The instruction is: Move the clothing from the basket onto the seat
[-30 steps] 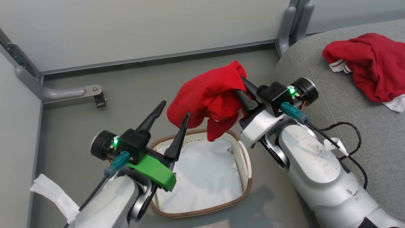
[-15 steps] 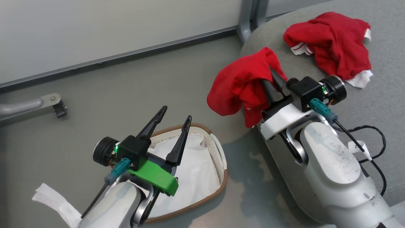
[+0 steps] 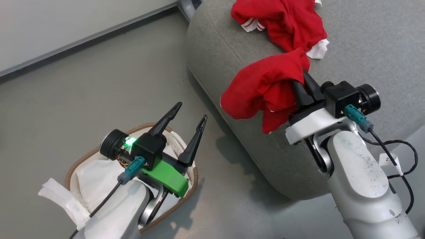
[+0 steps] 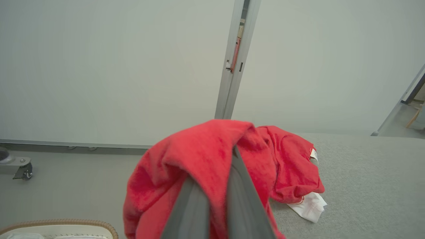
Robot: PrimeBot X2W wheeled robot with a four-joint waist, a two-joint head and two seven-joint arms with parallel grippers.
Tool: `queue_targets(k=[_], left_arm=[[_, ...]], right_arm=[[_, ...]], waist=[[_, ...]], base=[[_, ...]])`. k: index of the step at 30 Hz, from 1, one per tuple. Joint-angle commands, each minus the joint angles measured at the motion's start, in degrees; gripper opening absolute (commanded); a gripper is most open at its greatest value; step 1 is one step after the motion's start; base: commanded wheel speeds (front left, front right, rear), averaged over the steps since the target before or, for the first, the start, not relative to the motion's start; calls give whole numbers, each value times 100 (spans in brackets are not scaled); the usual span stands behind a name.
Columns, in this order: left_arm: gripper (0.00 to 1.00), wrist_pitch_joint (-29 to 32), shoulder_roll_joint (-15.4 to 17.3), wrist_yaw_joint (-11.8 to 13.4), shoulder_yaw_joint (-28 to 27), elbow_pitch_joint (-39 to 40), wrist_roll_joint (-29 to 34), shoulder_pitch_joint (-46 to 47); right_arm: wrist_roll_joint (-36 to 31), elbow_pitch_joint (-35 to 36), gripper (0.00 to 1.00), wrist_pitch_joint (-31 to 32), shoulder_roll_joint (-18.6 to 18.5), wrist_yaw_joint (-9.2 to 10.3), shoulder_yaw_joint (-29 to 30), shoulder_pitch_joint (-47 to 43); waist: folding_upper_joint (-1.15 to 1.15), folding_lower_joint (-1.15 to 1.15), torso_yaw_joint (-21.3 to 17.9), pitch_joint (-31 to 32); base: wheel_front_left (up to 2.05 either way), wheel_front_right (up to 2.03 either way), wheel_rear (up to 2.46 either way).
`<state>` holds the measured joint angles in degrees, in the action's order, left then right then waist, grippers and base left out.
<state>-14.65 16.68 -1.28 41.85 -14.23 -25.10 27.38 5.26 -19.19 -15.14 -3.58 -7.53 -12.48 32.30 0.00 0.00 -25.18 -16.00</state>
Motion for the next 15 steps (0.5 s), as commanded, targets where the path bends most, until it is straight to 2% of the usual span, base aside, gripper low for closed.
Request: queue_targets(k=[1,8,12,15], left_arm=[[100,19,56,-18,13,-11,19,86],[100,90,62,-53,100,59,60,208],[100,168,145,-17,91,162,116,299],[100,231,165,4,104,259,140,379]], right_arm=[[-26,42,0,-1,24,8,60,-34],[-182,142,0,-1,-34,8,523,285],[-157,258,0,-1,-154,8,902,794],[-212,253,0,-1,-395,8,1151,1365]], waist=[[0,0,-309,-365],[0,0,-43,-544],[0,0,184,-711],[0,0,392,-872]], base=[[0,0,0],[0,0,0],[0,0,0],[0,0,0]])
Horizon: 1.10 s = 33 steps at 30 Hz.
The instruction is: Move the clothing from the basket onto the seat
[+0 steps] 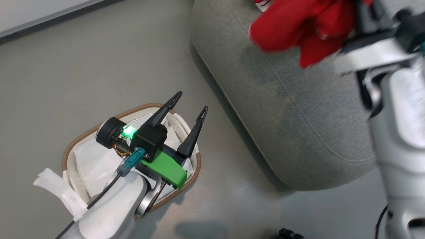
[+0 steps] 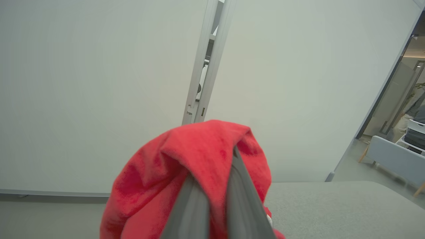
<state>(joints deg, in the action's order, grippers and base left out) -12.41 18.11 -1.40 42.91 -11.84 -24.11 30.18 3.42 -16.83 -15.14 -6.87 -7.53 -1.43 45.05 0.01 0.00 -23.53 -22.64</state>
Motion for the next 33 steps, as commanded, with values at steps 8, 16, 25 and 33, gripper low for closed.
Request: queue_targets(k=[8,16,25,33], left_arm=[[100,79,-23,-7,127,226,147,268],[100,43,-124,-36,154,304,183,535],[100,-43,-263,-19,211,255,215,672],[100,-1,-126,-29,204,199,156,683]], right_arm=[[-99,-584,0,28,-1041,8,789,1805],[-313,-1819,0,146,-1828,8,1581,2808],[-718,-3286,0,48,-1764,8,2304,2187],[-746,-3395,27,-5,-1297,8,2348,1701]], waist=[[-1,0,883,-578],[-1,0,1490,-1114],[-1,0,1655,-1439],[-1,0,1388,-1443]], base=[[0,0,0],[0,0,0],[0,0,0],[0,0,0]])
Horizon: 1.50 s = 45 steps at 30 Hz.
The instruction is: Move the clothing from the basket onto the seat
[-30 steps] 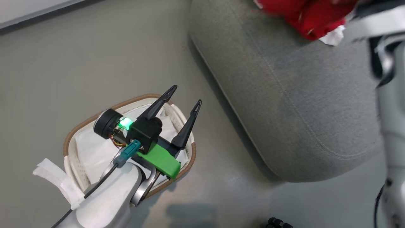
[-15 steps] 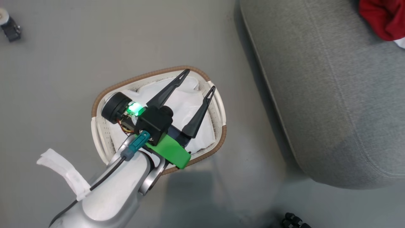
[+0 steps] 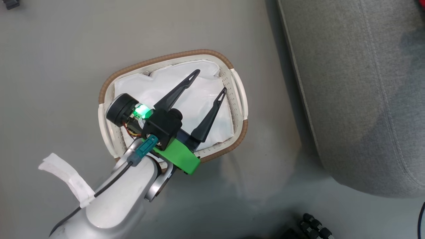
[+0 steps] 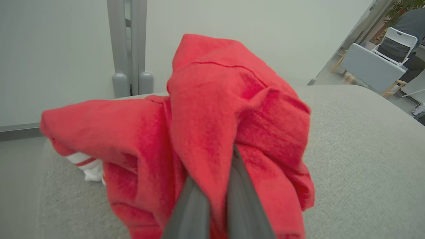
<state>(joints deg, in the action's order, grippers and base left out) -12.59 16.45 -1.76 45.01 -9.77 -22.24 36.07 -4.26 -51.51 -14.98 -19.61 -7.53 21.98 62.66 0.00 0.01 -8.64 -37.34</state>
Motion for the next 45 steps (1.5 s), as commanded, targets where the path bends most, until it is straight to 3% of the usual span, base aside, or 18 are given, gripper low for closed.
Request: queue_targets(k=[1,2,3,13,21,35,45], left_arm=[[100,24,51,8,-9,-7,-49,90],[100,35,57,3,-5,-7,-57,86],[100,50,59,-2,-1,-8,-64,84],[100,-89,-19,50,-118,-126,-244,-85],[100,-252,-204,137,-539,-424,-584,-490],[100,-256,-422,420,-2465,-273,-531,-1881],[100,-257,-669,308,-3548,-30,-255,-2978]], right_arm=[[30,178,43,-23,31,8,4,-146],[70,305,94,-23,125,8,-10,-269],[96,401,100,-24,179,8,-32,-354],[389,1091,100,-20,403,8,-319,-1147],[401,1326,100,-21,459,8,-634,-1434],[824,2063,100,-22,1040,8,-1475,-2170],[1025,2790,100,-16,1569,8,-1932,-3509]], waist=[[0,-1,-137,33],[0,-1,-172,51],[0,-1,-193,69],[0,-1,-238,602],[0,-1,19,1459],[0,-1,711,2549],[0,-1,1128,2978]], base=[[0,0,0],[0,0,0],[0,0,0],[0,0,0],[0,0,0],[0,0,0],[0,0,0]])
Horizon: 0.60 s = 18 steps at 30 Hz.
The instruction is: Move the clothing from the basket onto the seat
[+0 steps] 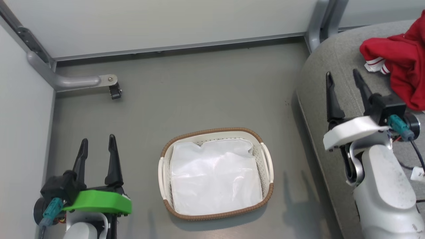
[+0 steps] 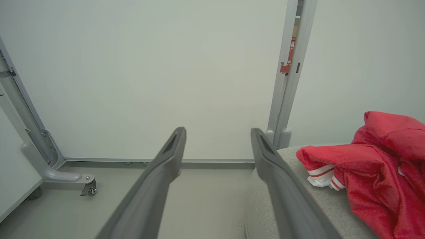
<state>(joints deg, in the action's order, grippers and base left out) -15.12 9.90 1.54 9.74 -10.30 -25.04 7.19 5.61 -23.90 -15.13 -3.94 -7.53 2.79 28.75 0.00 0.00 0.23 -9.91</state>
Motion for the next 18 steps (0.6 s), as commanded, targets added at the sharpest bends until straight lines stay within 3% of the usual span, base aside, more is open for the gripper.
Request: queue_targets(k=[1,10,18], left_arm=[[100,-3,-55,-55,-96,54,62,-202],[100,-3,-326,-295,-625,340,262,-975],[100,-4,-486,-456,-776,442,407,-1325]], right_arm=[[113,121,100,-1,35,8,-52,-281],[535,712,100,-1,89,8,-518,-1405],[461,788,100,-1,92,8,-509,-1745]], waist=[[0,0,277,265],[0,0,316,393],[0,0,241,483]], base=[[0,0,0],[0,0,0],[0,0,0]])
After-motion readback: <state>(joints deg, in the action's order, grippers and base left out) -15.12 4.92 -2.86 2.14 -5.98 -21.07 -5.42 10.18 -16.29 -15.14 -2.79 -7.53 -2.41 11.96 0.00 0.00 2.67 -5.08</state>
